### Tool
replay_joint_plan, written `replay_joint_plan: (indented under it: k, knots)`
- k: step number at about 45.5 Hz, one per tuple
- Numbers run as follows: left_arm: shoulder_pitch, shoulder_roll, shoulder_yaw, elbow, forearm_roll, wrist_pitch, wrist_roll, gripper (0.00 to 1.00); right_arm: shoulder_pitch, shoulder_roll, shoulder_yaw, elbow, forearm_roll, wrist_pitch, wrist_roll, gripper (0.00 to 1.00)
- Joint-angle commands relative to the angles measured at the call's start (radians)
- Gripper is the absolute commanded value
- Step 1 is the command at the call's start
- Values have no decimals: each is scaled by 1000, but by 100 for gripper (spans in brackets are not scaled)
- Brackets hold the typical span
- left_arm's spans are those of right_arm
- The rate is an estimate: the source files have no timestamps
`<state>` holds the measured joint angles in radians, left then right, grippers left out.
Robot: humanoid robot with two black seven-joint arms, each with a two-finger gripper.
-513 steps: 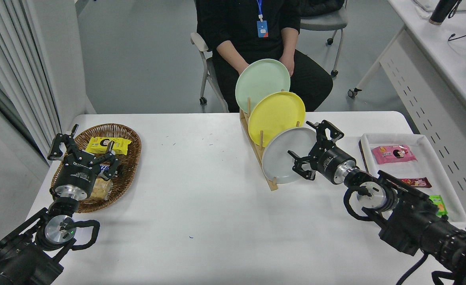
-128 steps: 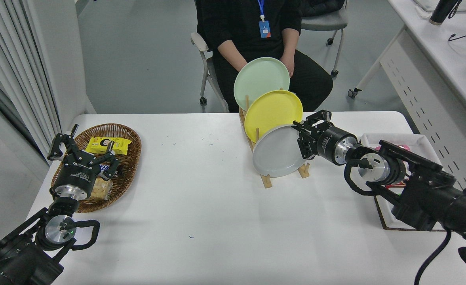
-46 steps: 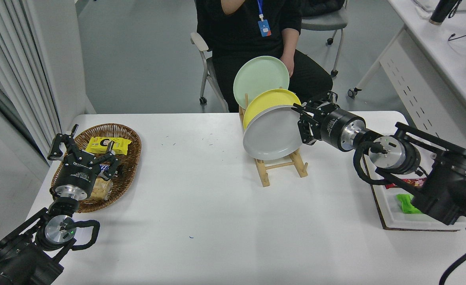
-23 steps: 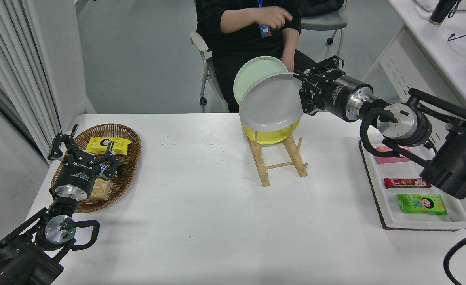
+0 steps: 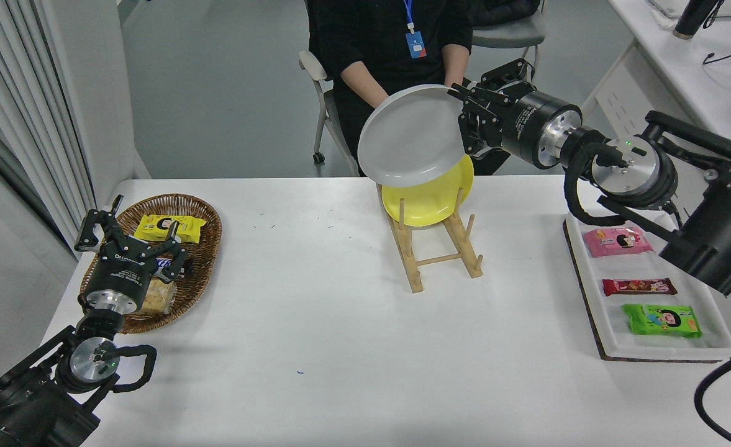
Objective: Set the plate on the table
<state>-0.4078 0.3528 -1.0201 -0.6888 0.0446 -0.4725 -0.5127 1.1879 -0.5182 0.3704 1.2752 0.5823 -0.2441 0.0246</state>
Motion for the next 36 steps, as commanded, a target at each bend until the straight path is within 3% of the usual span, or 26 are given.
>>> replay_joint_plan:
  k: [1, 19, 36]
  knots:
    - [0, 0, 0, 0, 0, 0, 0, 98, 16, 9, -27, 19, 109, -17, 0, 0]
    - [0, 0, 0, 0, 0, 0, 0, 98, 4, 72, -117, 21, 338, -40, 12, 0]
    - [0, 0, 0, 0, 0, 0, 0, 98, -50, 153, -223, 23, 504, -30, 101, 0]
